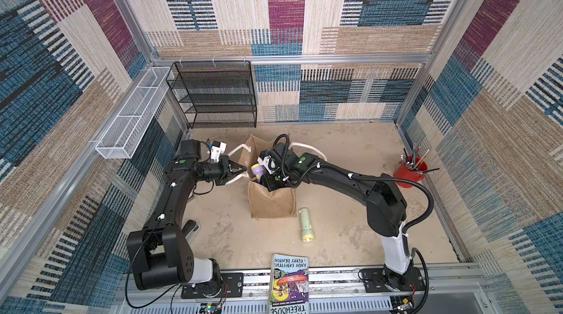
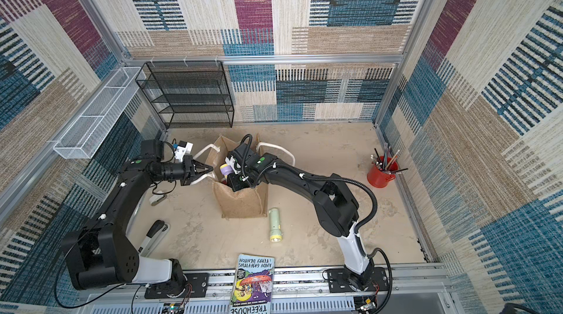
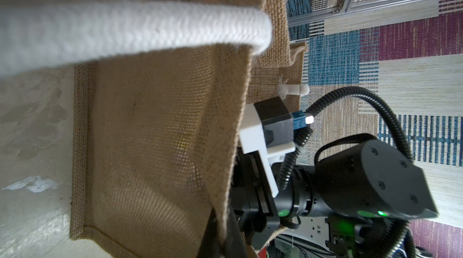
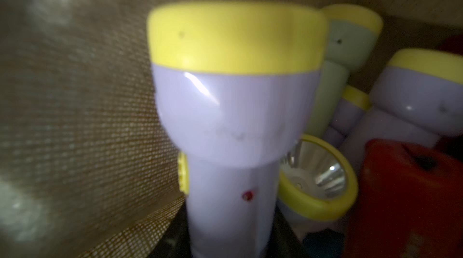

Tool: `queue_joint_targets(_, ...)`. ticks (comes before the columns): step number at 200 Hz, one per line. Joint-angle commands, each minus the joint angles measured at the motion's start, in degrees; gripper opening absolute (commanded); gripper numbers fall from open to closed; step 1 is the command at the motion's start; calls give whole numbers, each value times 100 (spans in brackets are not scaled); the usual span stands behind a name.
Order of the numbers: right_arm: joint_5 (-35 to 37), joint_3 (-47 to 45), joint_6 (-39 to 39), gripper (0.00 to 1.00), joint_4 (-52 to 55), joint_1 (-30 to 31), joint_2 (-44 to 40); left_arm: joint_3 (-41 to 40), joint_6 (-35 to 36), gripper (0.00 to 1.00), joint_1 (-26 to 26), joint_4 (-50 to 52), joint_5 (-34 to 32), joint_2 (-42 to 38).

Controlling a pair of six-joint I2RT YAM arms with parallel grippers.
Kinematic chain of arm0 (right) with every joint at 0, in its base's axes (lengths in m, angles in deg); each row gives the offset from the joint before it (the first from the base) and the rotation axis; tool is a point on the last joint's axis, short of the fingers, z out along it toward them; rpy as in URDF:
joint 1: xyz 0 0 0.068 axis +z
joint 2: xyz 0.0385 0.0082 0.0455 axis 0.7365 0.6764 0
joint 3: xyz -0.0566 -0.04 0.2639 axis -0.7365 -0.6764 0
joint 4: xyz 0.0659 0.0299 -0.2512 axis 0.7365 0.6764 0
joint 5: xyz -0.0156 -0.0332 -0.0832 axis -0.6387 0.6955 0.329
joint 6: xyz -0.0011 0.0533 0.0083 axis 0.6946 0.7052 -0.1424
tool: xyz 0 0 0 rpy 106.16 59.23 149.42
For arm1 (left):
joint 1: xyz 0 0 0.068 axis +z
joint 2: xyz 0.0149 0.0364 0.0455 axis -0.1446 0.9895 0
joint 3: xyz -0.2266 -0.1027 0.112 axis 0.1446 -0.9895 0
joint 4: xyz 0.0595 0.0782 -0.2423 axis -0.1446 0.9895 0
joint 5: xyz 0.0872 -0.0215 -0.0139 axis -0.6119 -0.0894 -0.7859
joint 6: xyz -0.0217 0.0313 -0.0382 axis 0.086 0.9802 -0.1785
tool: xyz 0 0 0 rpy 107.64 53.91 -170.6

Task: Put the flashlights into the tote bags
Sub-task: Place the flashlight in the canvas bag.

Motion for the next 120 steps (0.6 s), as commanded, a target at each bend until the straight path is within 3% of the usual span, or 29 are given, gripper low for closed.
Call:
queue_joint_targets(1,23,-47,90,36,-50,8,98,-10,63,0,12,-119,22,-2)
queue_joint_targets(73,427,373,-126,60,371,8,338,-2,57,0,12,-118,22,-2)
queue_joint_targets(120,463,806,-414,66,605,8,260,7,48,0,12,-134,15,-20)
